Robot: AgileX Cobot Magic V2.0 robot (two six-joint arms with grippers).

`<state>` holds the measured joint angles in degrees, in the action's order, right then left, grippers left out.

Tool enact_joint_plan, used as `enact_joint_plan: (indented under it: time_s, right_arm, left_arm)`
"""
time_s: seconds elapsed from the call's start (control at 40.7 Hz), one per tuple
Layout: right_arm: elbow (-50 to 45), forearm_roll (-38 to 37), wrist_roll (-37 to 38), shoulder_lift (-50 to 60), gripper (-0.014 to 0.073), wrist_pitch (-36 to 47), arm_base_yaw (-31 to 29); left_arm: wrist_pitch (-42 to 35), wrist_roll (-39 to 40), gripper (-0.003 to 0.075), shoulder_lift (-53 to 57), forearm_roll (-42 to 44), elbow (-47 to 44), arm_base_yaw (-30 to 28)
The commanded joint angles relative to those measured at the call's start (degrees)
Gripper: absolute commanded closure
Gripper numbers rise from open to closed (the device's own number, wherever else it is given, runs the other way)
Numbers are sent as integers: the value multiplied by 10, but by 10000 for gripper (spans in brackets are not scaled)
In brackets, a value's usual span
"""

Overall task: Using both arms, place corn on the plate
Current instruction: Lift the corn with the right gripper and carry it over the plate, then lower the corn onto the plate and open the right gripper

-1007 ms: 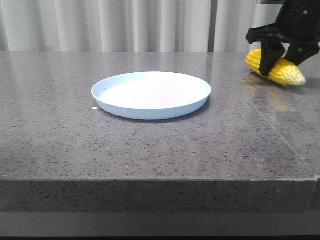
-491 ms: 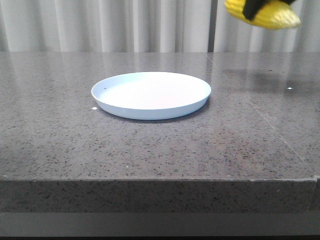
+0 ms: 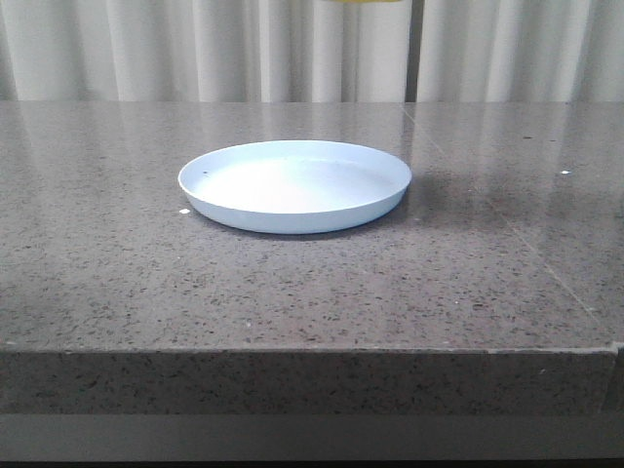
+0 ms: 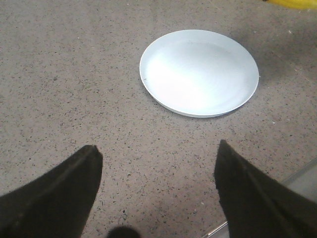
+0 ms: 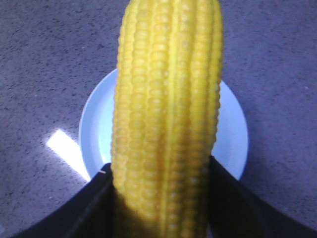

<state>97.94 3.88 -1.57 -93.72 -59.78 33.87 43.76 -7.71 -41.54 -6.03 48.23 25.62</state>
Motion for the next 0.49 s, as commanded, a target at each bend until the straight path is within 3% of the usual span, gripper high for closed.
enact_joint_plan:
  time_s: [0.0, 0.368, 0.467]
  right_arm:
    - [20, -1, 22, 3, 351, 38, 16]
    - [20, -46, 178, -108, 348, 82, 20]
    - [20, -65, 185, -129, 273, 86, 20]
  left_arm:
    - [-44, 4, 240, 2, -5, 15, 4]
    - [-44, 4, 240, 2, -5, 15, 4]
    - [-44, 4, 240, 2, -5, 15, 4]
